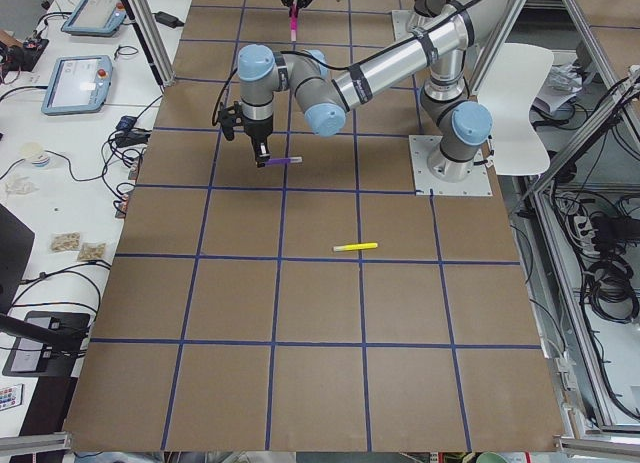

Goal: Insert purple and pink pens into pink cup

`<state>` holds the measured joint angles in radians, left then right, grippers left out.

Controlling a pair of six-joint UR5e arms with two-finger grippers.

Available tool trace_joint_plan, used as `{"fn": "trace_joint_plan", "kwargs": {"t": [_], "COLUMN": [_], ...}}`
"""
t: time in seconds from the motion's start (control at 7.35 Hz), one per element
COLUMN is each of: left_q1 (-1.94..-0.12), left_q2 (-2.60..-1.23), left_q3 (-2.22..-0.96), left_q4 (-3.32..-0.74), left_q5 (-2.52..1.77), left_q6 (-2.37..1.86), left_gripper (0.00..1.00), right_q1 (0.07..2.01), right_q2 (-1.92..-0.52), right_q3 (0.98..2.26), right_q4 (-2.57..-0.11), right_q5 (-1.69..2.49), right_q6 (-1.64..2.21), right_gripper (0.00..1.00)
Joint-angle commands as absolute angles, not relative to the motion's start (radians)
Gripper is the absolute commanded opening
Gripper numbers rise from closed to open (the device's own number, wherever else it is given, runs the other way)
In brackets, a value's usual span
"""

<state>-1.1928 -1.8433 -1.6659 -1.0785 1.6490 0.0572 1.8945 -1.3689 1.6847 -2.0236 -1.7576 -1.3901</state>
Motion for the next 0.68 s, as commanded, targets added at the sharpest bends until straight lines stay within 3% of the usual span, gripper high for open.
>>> {"fn": "trace_joint_plan", "kwargs": {"t": [0.0,0.54], "left_q1": [-1.210,-1.219], "left_q2": [-1.839,-1.839], "left_q3": [-1.666,-1.666], "left_q4": [-1.077,-1.078], "left_q5": [1.667,1.661], "left_q6": [0.043,0.009], "left_gripper": [0.00,0.00], "right_q1": [2.021,2.157], "right_q2": [-1.315,-1.183], "right_q3": [1.683,1.677], "right_q4": [-2.026,-2.063], "right_q5": [-1.928,-2.183], "right_q6": [-1.347,-1.226], "right_gripper": [0.00,0.00]}}
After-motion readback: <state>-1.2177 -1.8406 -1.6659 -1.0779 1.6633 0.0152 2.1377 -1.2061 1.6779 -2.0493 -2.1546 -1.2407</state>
